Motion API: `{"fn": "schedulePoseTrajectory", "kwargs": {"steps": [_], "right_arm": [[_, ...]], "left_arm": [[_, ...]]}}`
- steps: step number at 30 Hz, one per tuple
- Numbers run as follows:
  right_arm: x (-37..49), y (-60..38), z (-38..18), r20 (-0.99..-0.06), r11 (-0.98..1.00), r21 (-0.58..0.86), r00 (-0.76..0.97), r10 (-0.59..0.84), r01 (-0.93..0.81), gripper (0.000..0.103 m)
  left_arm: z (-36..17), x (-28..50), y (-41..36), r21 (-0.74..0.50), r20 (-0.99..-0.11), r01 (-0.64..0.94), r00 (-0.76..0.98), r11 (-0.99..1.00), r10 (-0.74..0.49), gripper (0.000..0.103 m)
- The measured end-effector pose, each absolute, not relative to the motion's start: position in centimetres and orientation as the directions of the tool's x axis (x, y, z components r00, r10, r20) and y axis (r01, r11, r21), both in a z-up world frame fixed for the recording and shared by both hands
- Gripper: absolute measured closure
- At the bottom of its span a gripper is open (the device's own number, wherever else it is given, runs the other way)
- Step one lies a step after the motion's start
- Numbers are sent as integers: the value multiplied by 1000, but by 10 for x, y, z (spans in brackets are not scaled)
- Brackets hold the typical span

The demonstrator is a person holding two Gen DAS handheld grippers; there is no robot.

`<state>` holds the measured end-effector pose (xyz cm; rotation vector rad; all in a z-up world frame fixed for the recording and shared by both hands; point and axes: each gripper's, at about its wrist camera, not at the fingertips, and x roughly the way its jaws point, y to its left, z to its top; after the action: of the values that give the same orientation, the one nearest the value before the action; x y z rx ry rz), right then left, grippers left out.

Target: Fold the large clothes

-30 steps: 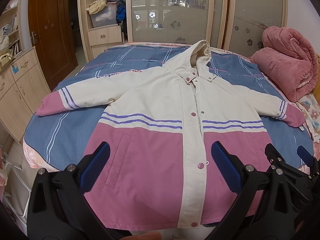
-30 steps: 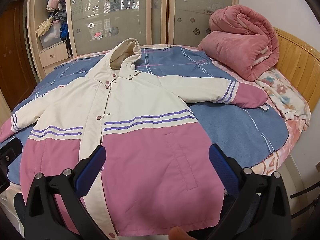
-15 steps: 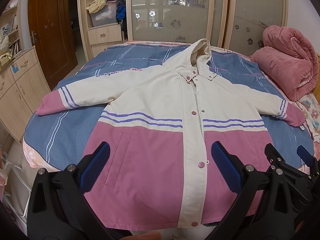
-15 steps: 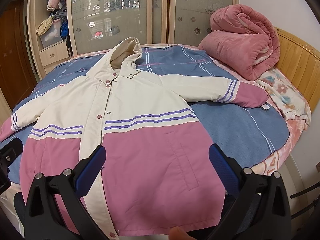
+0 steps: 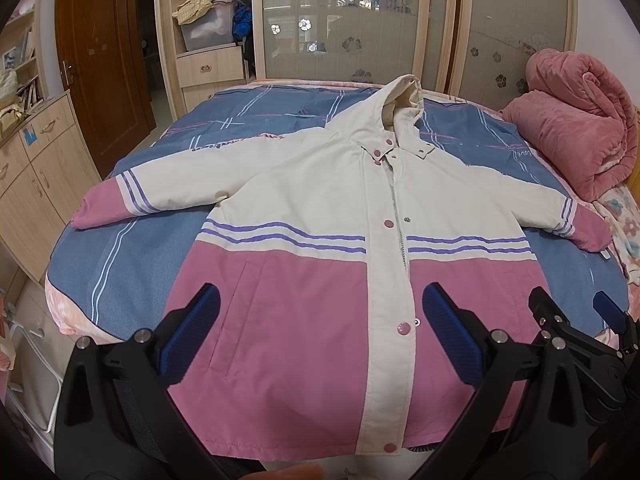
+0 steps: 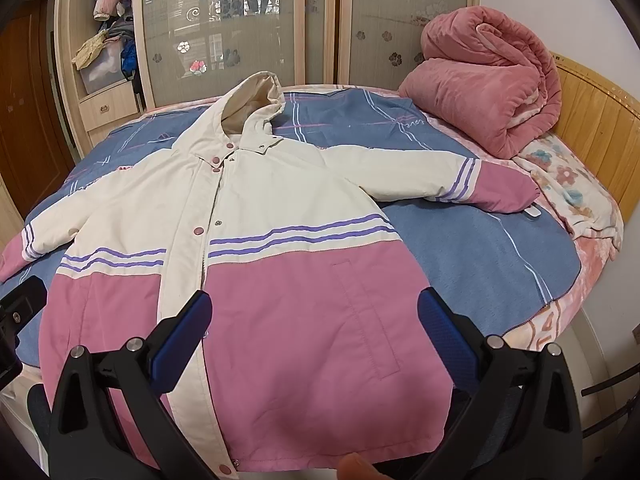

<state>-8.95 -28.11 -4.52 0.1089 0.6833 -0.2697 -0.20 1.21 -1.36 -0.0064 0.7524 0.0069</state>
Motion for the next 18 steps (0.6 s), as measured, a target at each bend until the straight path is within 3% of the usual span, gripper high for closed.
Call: {"fn": "schedulePoseTrajectory", "kwargs": {"steps": [18], "right_arm": [[-81,-290,-62,-660,959,0,721,-213,283,1]], "left_arm": [[-25,14,14,-31,-722,1,692,1000,-23,2]]}}
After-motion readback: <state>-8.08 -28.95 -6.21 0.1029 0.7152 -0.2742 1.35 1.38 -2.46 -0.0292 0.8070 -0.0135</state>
